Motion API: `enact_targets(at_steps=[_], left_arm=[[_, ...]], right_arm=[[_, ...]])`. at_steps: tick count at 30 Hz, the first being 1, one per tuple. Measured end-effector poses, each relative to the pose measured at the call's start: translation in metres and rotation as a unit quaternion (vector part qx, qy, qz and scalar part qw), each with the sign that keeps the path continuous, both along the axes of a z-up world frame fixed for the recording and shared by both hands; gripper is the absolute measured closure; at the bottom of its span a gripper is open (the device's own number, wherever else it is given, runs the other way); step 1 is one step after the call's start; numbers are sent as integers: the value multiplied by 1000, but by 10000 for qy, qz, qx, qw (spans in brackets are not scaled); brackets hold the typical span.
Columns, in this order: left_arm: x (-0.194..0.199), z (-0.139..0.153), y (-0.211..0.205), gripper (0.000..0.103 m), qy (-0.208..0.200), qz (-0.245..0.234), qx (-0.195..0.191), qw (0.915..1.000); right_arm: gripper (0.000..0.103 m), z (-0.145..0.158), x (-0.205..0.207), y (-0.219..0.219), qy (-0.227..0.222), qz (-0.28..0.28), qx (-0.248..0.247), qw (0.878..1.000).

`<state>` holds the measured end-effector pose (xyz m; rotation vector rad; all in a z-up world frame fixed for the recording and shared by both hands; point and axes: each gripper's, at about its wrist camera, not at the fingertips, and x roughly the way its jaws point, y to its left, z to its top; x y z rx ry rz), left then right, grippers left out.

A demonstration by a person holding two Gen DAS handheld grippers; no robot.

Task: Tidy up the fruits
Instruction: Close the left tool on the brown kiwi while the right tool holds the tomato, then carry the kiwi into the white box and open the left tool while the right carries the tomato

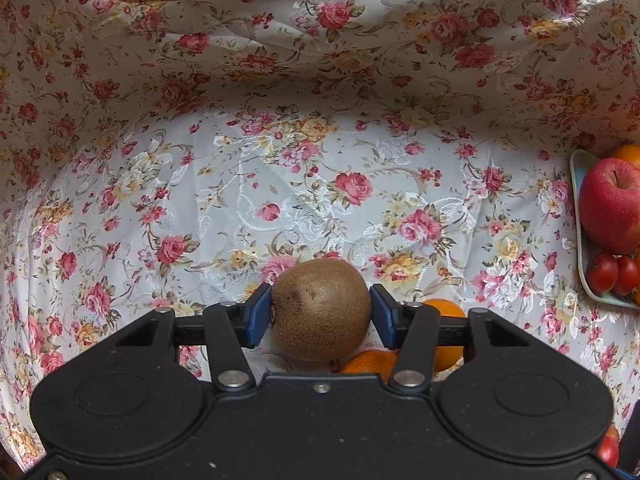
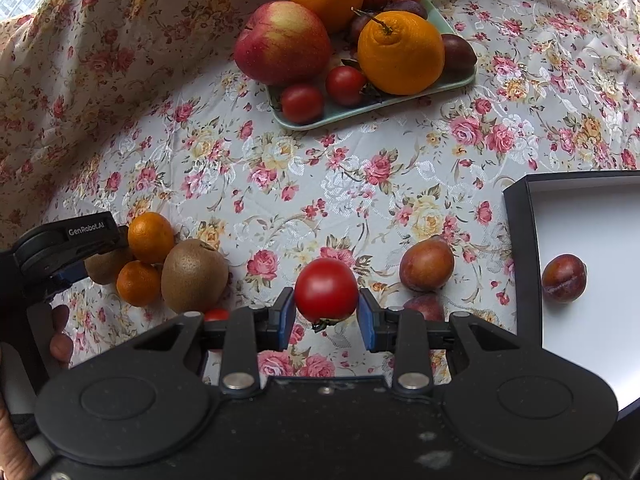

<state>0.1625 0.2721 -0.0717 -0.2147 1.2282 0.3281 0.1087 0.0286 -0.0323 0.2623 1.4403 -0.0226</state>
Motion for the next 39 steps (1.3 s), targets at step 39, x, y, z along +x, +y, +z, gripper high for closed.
enact_targets(at_steps=[39], left_arm=[[-56,97,-283,45,-143,-2749,-667,9591]], right_arm=[[68,10,-33,-241,104,-2432,-107,9699]])
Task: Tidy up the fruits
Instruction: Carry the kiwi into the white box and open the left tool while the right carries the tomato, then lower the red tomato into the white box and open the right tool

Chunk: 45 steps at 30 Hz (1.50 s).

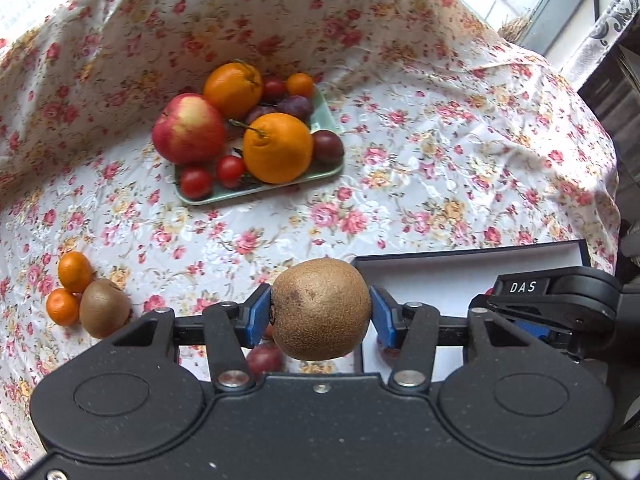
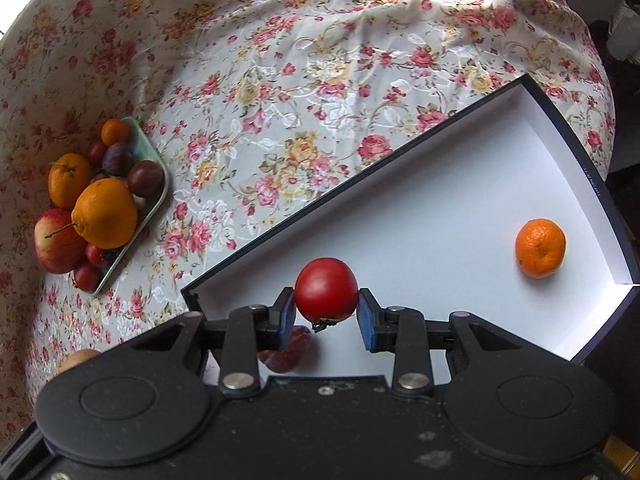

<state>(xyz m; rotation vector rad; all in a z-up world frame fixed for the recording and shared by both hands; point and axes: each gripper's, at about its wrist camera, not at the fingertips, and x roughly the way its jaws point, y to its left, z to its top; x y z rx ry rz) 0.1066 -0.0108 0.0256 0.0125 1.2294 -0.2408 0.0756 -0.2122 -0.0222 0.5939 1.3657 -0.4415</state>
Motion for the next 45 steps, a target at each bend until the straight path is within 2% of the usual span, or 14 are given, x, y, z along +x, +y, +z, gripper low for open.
enact_targets(at_steps=[5,12,22,30,37,45], left_arm=[[-1,-1,-33,45,-8,-218,-9,9998],[-1,-18,-69,45,140,-425,91,9990],[-7,-37,-108,45,297,-652,245,9971],[-11,-33,-117,44,149,-712,358,9967],[-8,-35,-111,44,220,-648,365,9970],[-7,-34,-109,44,207,-601,364,9973]], right_arm=[[68,-2,-17,-32,68,-320,-50,9995],[68,-4,-38,-70,138,-614,-101,9980],[68,-1,-55,-93,97,-709,-190,9973],[68,-2,-57,-101,94,-782,-273,9965],[68,-2,-57,-99,115,-754,-306,9966],[68,12,-53,-92,-164,-534,-805,9952]])
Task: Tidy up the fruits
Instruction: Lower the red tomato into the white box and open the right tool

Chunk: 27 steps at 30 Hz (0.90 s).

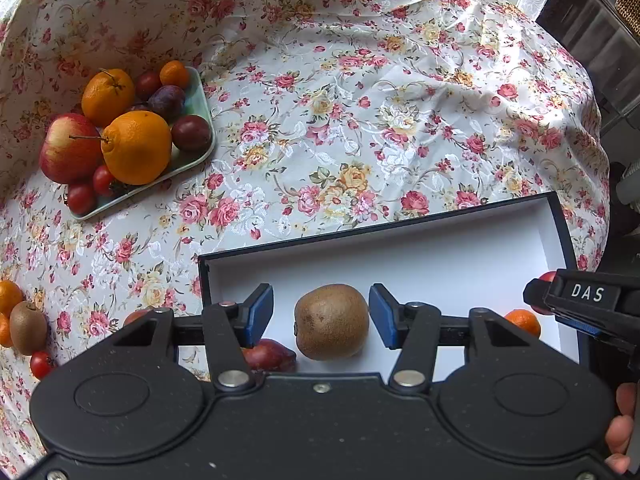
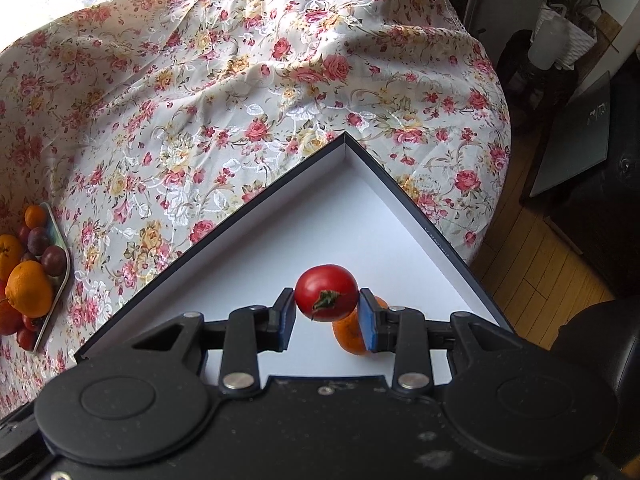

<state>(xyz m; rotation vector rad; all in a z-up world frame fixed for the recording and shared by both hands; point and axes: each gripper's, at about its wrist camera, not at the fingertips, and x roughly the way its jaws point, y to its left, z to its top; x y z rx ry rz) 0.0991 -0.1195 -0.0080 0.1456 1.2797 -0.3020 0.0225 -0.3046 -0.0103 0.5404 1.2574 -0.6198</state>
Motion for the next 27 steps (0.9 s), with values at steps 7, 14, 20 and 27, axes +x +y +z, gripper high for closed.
enact_targets(at_steps=[7,14,20,27], left_arm=[[0,0,0,44,6,-10,3,10000],[1,0,2,44,17,45,21,10000],[0,-1,3,44,40,61,74,9999],[1,-1,13,44,97,143,114,9998]], right_arm=[[68,9,-1,-2,-176,-66,-114,9998],[68,7,0,1,-112,32,-131,9998],[68,-1,1,3,115,76,-15,9999],[68,-12,0,3,351,-112,272,9990]])
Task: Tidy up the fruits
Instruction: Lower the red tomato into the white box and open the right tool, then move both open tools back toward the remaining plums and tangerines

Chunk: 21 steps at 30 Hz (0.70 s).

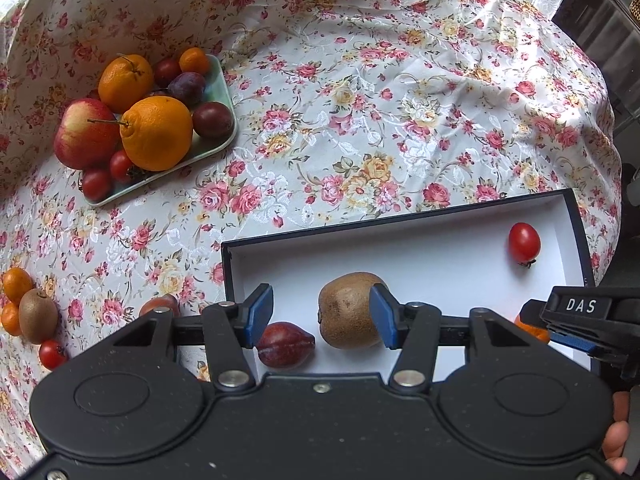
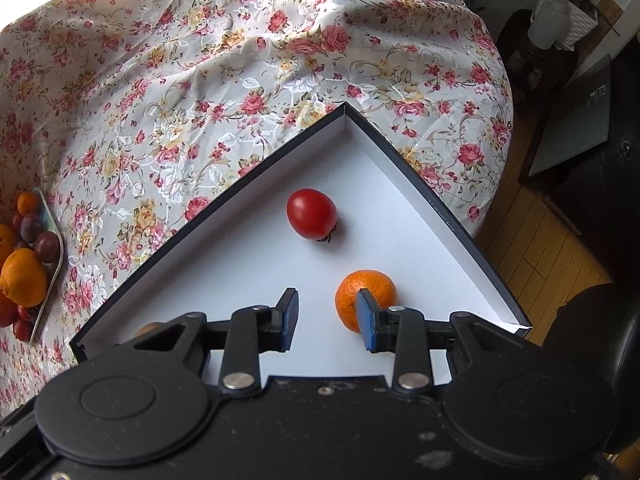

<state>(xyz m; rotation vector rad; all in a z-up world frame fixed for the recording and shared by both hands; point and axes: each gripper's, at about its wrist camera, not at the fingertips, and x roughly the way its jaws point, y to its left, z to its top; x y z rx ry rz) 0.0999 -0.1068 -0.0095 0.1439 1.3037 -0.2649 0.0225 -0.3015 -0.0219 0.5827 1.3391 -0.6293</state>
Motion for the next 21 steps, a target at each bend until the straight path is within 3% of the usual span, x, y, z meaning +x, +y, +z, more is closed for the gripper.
enact_targets(at_steps=[8,21], left_arm=[[3,5,18,44,-25,134,-16,9999],[16,15,71,44,-309,575,122,9978]], right_arm=[[68,-7,4,7,188,-114,126,9997],[68,-3,22,47,200,307,-32,9993]])
